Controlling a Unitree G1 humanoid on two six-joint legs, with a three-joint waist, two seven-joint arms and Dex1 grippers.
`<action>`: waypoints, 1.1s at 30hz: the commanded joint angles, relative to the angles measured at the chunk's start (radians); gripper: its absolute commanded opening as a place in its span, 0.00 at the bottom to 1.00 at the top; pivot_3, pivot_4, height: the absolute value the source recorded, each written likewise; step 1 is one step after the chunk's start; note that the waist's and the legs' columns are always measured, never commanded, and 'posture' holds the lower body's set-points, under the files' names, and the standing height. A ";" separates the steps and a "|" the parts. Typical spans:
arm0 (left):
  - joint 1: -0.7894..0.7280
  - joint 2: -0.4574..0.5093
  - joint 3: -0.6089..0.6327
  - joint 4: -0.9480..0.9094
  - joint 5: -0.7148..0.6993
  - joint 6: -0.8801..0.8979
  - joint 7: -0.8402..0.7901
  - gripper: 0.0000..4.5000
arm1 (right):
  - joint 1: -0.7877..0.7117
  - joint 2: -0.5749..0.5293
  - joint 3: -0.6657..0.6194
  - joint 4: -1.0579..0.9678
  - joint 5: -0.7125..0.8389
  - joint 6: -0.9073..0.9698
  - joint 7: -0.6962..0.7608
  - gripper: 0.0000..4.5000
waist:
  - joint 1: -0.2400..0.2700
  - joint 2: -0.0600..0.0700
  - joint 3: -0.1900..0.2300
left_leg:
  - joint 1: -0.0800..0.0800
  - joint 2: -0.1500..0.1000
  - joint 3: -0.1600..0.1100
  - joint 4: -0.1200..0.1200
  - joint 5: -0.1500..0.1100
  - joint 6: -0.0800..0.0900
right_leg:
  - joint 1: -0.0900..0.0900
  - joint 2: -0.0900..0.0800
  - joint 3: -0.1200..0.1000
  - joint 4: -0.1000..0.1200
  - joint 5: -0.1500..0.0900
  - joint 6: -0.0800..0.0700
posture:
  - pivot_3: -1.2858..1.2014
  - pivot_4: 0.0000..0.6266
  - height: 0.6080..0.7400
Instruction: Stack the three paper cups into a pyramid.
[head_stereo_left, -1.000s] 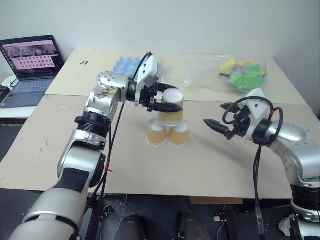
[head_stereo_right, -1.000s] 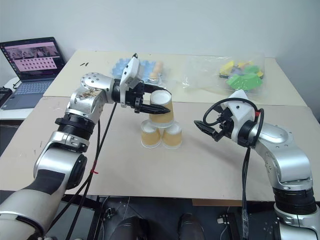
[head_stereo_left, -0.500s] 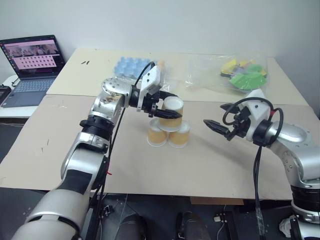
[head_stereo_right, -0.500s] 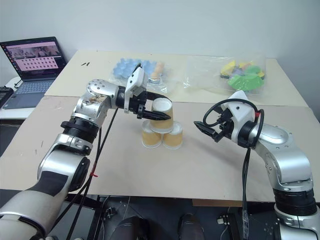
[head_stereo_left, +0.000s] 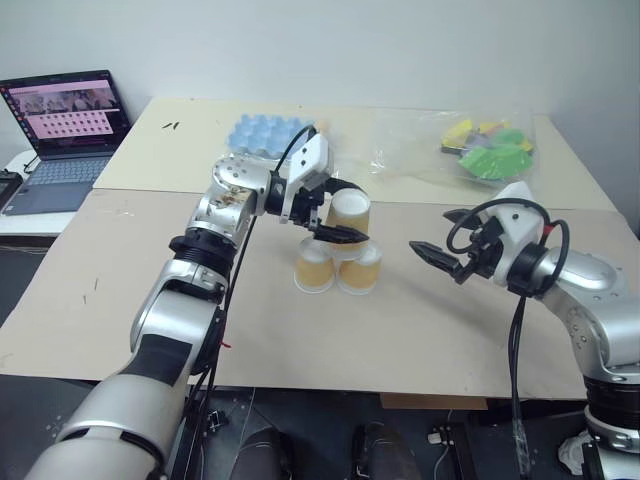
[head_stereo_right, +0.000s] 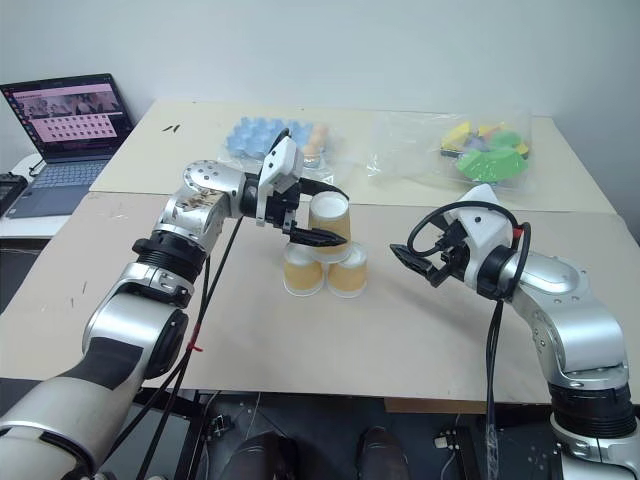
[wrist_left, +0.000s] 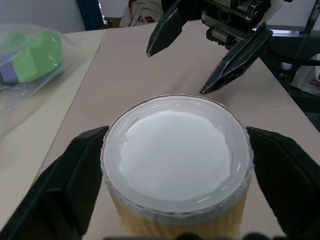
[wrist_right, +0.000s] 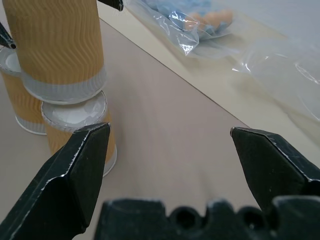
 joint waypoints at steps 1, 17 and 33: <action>-0.064 0.011 0.056 -0.032 -0.042 0.035 0.000 0.99 | -0.014 -0.003 -0.033 -0.020 0.016 -0.011 -0.004 1.00 | 0.000 0.000 0.000 | 0.000 0.000 0.000 0.000 0.000 0.000 | 0.000 0.000 0.000 0.000 0.000 0.000 | 0.52 0.24 0.97; -0.007 0.116 0.426 -0.456 -0.263 0.456 0.505 0.99 | -0.076 0.032 0.013 0.073 -0.008 -0.059 0.006 1.00 | -0.002 0.000 0.000 | 0.001 0.000 -0.001 0.000 0.000 0.000 | 0.000 0.000 0.001 0.001 0.000 0.000 | 0.52 0.24 0.97; 0.851 0.101 0.724 -0.842 -0.023 0.315 1.275 0.99 | -0.061 0.249 -0.009 0.526 -0.306 -0.320 -0.431 1.00 | 0.005 -0.001 -0.001 | 0.005 0.000 0.002 -0.002 0.000 0.000 | 0.003 0.000 0.002 0.001 0.000 0.000 | 0.52 0.24 0.97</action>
